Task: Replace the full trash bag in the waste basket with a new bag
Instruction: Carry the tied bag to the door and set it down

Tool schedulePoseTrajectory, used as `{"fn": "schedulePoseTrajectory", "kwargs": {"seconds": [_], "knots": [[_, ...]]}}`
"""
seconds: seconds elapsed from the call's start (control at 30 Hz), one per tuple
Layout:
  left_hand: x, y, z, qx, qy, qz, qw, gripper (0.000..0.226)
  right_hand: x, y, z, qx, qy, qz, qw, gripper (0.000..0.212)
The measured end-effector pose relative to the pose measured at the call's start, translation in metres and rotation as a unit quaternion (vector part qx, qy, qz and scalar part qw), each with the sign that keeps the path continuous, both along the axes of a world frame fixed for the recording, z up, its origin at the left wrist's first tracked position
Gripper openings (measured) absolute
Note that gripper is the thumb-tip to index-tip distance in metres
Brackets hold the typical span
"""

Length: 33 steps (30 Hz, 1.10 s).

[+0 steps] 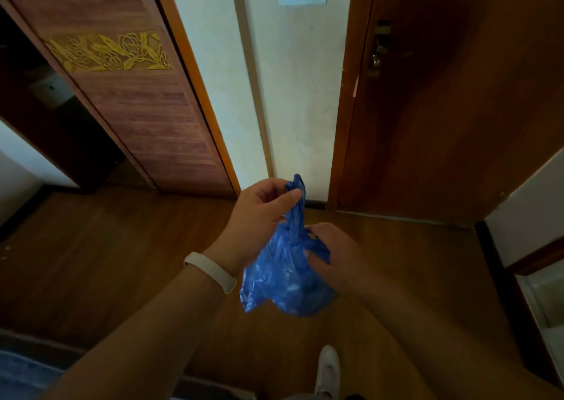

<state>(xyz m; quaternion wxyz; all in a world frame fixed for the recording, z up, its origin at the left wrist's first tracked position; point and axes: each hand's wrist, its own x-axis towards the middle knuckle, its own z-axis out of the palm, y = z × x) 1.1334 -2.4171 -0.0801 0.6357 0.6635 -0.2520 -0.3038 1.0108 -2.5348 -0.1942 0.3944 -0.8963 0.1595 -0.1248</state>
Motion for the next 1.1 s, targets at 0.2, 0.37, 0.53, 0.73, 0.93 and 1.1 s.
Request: {"fn": "schedulePoseTrajectory", "kwargs": {"seconds": [0.2,0.37,0.53,0.73,0.93,1.1], "knots": [[0.032,-0.059,0.004,-0.003,-0.035,0.002,0.999,0.014,0.047,-0.063,0.01,0.014,0.009,0.004,1.0,0.034],[0.065,-0.1,0.003,0.003,-0.038,0.003,0.999,0.018,0.072,-0.102,0.012,0.007,0.03,-0.01,0.999,0.034],[0.1,-0.138,-0.015,0.013,-0.026,-0.018,0.999,0.009,0.1,-0.138,0.003,0.017,0.036,-0.023,0.999,0.034],[0.154,-0.177,-0.044,0.007,0.027,-0.032,0.999,0.013,0.148,-0.174,-0.004,0.002,0.077,-0.012,0.997,0.028],[0.225,-0.21,-0.064,-0.005,0.106,-0.014,0.994,0.014,0.213,-0.209,-0.015,-0.028,0.111,0.005,0.993,0.023],[0.283,-0.237,-0.078,0.002,0.121,0.006,0.993,0.019,0.267,-0.236,-0.036,-0.055,0.133,0.031,0.989,0.028]]}}
